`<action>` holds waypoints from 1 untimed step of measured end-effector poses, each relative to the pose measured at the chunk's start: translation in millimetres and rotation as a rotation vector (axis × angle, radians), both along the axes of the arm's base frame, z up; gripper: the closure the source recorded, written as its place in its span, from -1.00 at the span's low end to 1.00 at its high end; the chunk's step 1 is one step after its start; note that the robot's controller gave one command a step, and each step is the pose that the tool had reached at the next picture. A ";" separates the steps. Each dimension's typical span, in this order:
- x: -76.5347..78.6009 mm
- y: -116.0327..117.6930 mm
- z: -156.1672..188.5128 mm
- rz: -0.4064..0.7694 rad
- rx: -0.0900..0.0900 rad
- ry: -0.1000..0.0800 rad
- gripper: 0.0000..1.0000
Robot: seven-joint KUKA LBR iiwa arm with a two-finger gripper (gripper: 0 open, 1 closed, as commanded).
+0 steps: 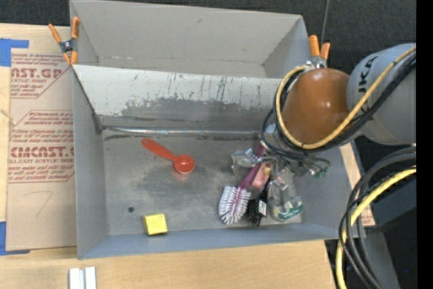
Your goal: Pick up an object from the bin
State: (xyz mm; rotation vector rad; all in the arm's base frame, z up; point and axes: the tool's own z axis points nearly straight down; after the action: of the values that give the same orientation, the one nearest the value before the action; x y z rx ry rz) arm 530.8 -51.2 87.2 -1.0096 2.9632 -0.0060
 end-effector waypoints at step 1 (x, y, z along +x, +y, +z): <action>-2.8 0.2 -4.6 -0.053 0.002 0.000 -1.00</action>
Offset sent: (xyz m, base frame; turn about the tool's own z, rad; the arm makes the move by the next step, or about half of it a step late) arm 0.0227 0.0189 -0.0172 -0.0452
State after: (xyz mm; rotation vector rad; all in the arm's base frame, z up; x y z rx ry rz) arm 528.0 -51.0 82.7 -0.9308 2.9880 -0.0029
